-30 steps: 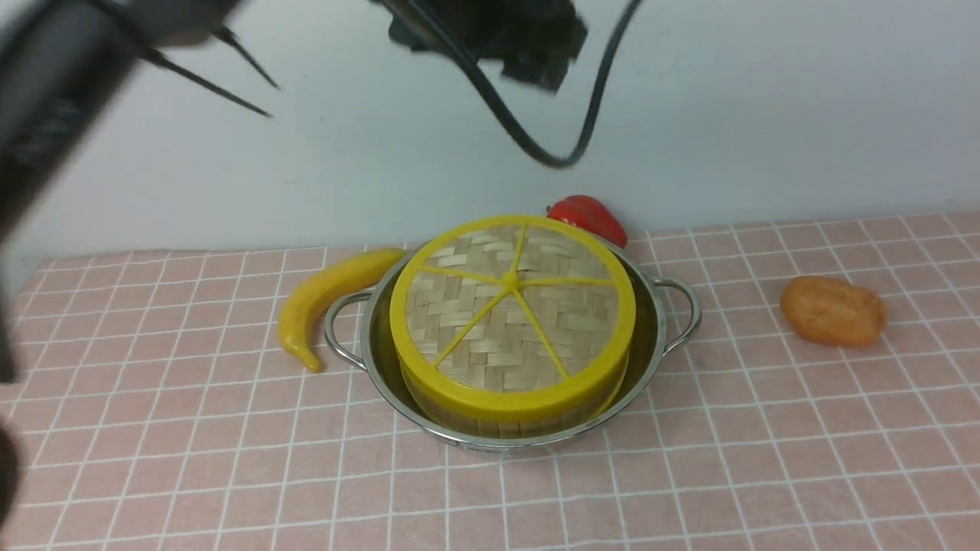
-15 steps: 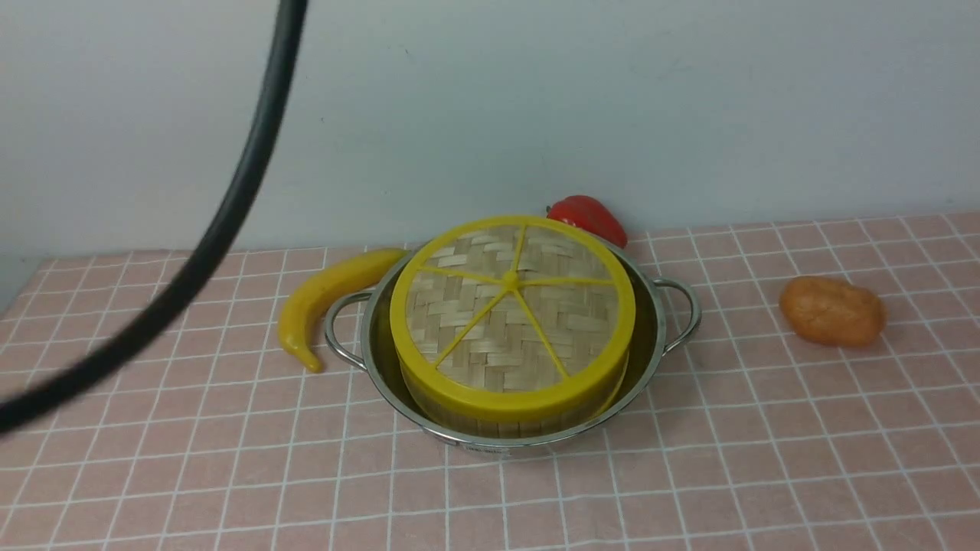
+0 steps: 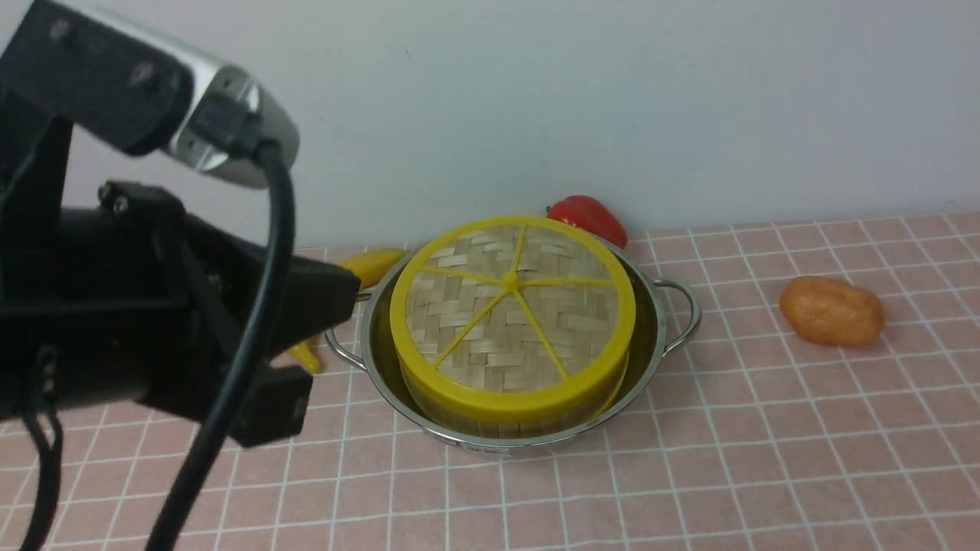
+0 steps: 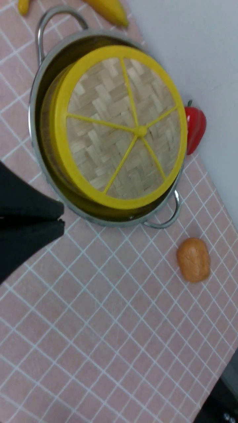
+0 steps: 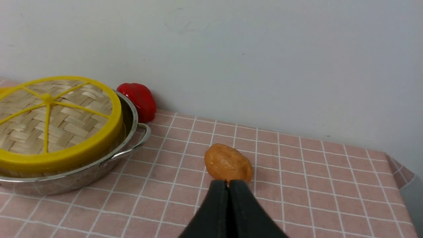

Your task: Place the steamer in the pot on the pink tablecloth, and put the lid on the steamer.

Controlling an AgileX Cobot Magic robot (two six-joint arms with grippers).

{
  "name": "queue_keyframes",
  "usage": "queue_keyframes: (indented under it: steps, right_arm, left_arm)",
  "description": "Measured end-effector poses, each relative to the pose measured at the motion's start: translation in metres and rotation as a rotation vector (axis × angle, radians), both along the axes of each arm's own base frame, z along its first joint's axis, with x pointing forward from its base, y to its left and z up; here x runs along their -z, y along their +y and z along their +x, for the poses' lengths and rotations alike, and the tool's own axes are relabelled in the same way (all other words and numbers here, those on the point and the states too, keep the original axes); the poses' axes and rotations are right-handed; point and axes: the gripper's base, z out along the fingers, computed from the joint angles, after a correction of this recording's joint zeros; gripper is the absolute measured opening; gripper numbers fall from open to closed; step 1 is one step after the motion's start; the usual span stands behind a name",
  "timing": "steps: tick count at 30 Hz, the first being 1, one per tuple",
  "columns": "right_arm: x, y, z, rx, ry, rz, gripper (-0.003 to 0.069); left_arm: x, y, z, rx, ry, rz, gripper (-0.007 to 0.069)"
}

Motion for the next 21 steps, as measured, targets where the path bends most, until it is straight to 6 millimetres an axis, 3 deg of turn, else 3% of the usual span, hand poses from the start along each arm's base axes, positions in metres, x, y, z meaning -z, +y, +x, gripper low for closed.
queue_keyframes:
  steps: [5,13,15,21]
  right_arm:
    - [0.001,0.004,-0.001,-0.038,0.024,0.054,-0.0006]
    - [0.002,0.009,-0.002,-0.080,0.048,0.113,0.0004]
    - [0.002,0.010,-0.003,-0.087,0.047,0.123,0.0006]
    - [0.002,0.013,-0.003,-0.107,0.052,0.151,0.0019]
  left_arm:
    - [0.005,0.000,-0.010,0.030,0.074,-0.022,-0.0018]
    - [0.006,0.001,-0.006,0.018,0.040,0.000,-0.0008]
    - [0.006,0.010,-0.003,-0.003,-0.042,0.061,-0.0008]
    - [0.021,0.068,-0.018,-0.324,-0.301,0.135,0.0001]
